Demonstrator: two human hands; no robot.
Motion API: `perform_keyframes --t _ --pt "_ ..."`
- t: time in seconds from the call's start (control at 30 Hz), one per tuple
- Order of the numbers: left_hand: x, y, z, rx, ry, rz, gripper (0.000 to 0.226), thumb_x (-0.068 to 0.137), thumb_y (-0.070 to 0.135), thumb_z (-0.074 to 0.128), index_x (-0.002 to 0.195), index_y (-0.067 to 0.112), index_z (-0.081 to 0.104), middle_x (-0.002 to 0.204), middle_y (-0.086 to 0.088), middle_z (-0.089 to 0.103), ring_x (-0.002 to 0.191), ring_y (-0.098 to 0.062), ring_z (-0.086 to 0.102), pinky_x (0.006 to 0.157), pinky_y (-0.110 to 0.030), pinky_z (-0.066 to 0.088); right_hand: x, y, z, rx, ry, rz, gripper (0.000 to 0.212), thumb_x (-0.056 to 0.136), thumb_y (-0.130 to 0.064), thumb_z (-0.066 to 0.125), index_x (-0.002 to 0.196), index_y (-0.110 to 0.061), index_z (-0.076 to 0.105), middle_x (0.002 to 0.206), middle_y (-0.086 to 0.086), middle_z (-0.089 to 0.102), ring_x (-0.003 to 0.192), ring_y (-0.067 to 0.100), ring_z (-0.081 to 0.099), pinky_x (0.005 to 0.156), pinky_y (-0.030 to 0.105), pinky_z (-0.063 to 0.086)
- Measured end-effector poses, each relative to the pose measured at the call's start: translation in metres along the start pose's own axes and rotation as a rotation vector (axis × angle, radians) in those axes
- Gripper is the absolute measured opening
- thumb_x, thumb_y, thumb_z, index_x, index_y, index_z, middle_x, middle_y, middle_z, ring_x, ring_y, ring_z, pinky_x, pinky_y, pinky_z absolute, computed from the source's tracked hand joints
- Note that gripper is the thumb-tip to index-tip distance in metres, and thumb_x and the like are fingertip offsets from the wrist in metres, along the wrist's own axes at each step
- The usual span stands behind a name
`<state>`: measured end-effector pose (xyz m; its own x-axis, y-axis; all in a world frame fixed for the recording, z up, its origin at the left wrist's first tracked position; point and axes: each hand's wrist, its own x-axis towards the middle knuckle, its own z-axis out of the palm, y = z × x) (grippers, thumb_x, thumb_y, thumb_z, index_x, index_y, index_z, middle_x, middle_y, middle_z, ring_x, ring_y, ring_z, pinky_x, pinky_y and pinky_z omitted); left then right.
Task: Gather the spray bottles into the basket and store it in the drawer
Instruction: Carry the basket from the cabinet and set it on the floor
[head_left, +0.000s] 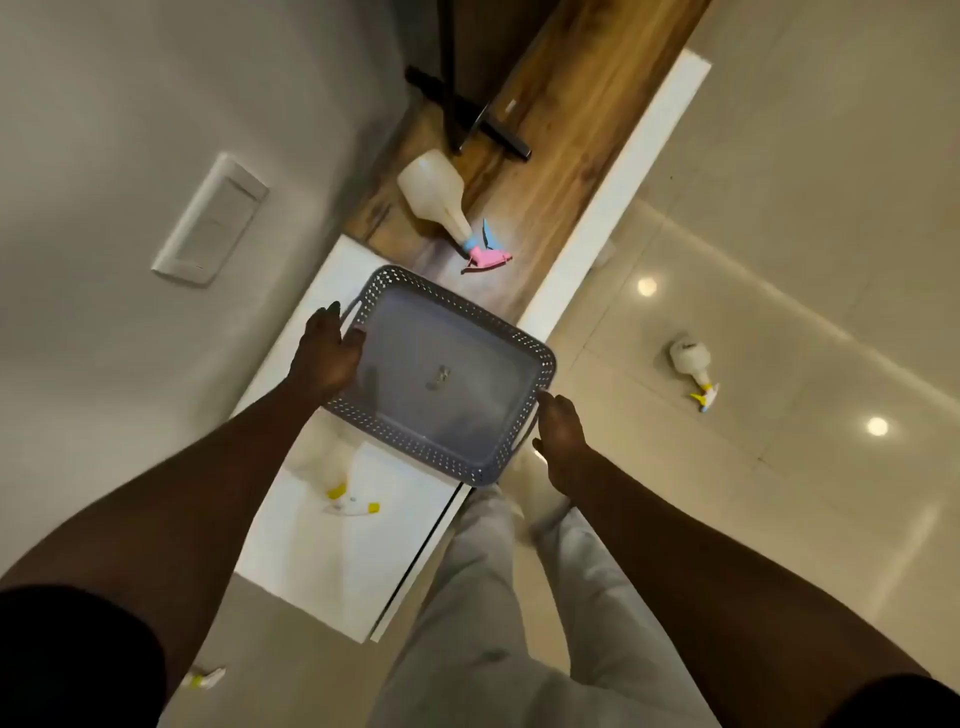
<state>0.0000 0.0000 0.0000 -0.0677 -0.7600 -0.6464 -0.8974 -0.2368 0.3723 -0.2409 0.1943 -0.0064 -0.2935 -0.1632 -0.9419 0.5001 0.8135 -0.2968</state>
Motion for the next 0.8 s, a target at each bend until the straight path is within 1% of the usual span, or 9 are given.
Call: perform_keyframes --t 0.1,0.13,0.2,0.27,0.33,0.4,0.57,0.7,0.8 --pt "0.011 0.002 0.004 -0.049 -0.048 -0.120 0.071 0.108 0.036 0.046 0.165 0.005 0.020 0.172 -0.017 0.023 0.159 -0.031 0.025 0.128 -0.041 0.023 0.012 0.006 0.004 0.011 0.040 0.048 0.061 0.100 -0.041 0.057 0.152 -0.012 0.043 0.150 0.009 0.051 0.136 0.031 0.050 0.116 0.051 0.040" --pt "0.012 0.004 0.004 -0.069 -0.077 -0.148 0.068 0.108 0.037 0.046 0.164 0.005 0.024 0.170 -0.019 0.029 0.156 -0.034 0.031 0.125 -0.042 0.029 0.014 0.008 0.004 0.037 0.029 0.068 0.052 0.100 -0.040 0.058 0.143 -0.012 0.051 0.140 0.008 0.056 0.125 0.029 0.054 0.111 0.048 0.043" --pt "0.013 0.003 0.008 -0.087 -0.087 -0.177 0.061 0.107 0.037 0.047 0.156 0.003 0.037 0.161 -0.023 0.043 0.146 -0.039 0.044 0.118 -0.044 0.037 0.015 0.014 0.005 0.066 0.003 0.097 0.023 0.100 -0.036 0.059 0.112 -0.017 0.065 0.115 0.004 0.063 0.099 0.020 0.058 0.096 0.040 0.047" --pt "0.013 0.000 0.007 -0.113 -0.074 -0.174 0.049 0.105 0.035 0.047 0.140 0.000 0.053 0.146 -0.026 0.056 0.133 -0.042 0.055 0.113 -0.048 0.044 0.013 0.020 0.007 0.128 -0.039 0.082 0.016 0.100 -0.032 0.060 0.097 -0.020 0.070 0.096 -0.001 0.071 0.086 0.016 0.061 0.083 0.034 0.050" --pt "0.013 -0.001 0.006 -0.157 -0.067 -0.172 0.042 0.103 0.034 0.045 0.122 -0.001 0.061 0.131 -0.026 0.065 0.121 -0.043 0.062 0.107 -0.053 0.048 0.012 0.025 0.006 0.148 -0.054 0.034 0.018 0.099 -0.028 0.061 0.100 -0.016 0.074 0.090 -0.003 0.075 0.084 0.017 0.067 0.074 0.031 0.053" --pt "0.005 0.000 0.007 -0.176 -0.063 -0.143 0.041 0.103 0.034 0.044 0.114 -0.001 0.063 0.123 -0.025 0.067 0.115 -0.043 0.064 0.105 -0.055 0.049 0.008 0.029 0.001 0.129 -0.031 -0.007 0.020 0.100 -0.026 0.060 0.105 -0.012 0.074 0.094 0.000 0.075 0.086 0.018 0.069 0.072 0.031 0.054" --pt "-0.036 0.025 0.025 -0.166 -0.005 -0.057 0.042 0.102 0.038 0.044 0.122 0.008 0.065 0.127 -0.018 0.069 0.117 -0.040 0.064 0.106 -0.055 0.048 -0.004 0.042 -0.037 0.104 0.077 -0.010 0.037 0.100 -0.030 0.059 0.127 -0.005 0.064 0.117 0.009 0.071 0.088 0.018 0.065 0.070 0.031 0.052" --pt "-0.077 0.058 0.061 -0.180 0.007 -0.028 0.038 0.100 0.038 0.047 0.122 0.013 0.066 0.124 -0.013 0.070 0.117 -0.036 0.063 0.106 -0.053 0.048 -0.007 0.062 -0.097 0.164 0.163 -0.027 0.029 0.099 -0.028 0.061 0.118 -0.007 0.067 0.101 0.004 0.070 0.079 0.015 0.062 0.067 0.030 0.051" --pt "-0.103 0.090 0.099 -0.210 -0.024 0.006 0.039 0.100 0.038 0.048 0.128 0.017 0.066 0.128 -0.010 0.070 0.120 -0.033 0.064 0.107 -0.053 0.048 -0.002 0.077 -0.156 0.217 0.216 -0.020 0.016 0.098 -0.023 0.061 0.107 -0.013 0.070 0.091 0.000 0.068 0.079 0.016 0.063 0.077 0.036 0.055"
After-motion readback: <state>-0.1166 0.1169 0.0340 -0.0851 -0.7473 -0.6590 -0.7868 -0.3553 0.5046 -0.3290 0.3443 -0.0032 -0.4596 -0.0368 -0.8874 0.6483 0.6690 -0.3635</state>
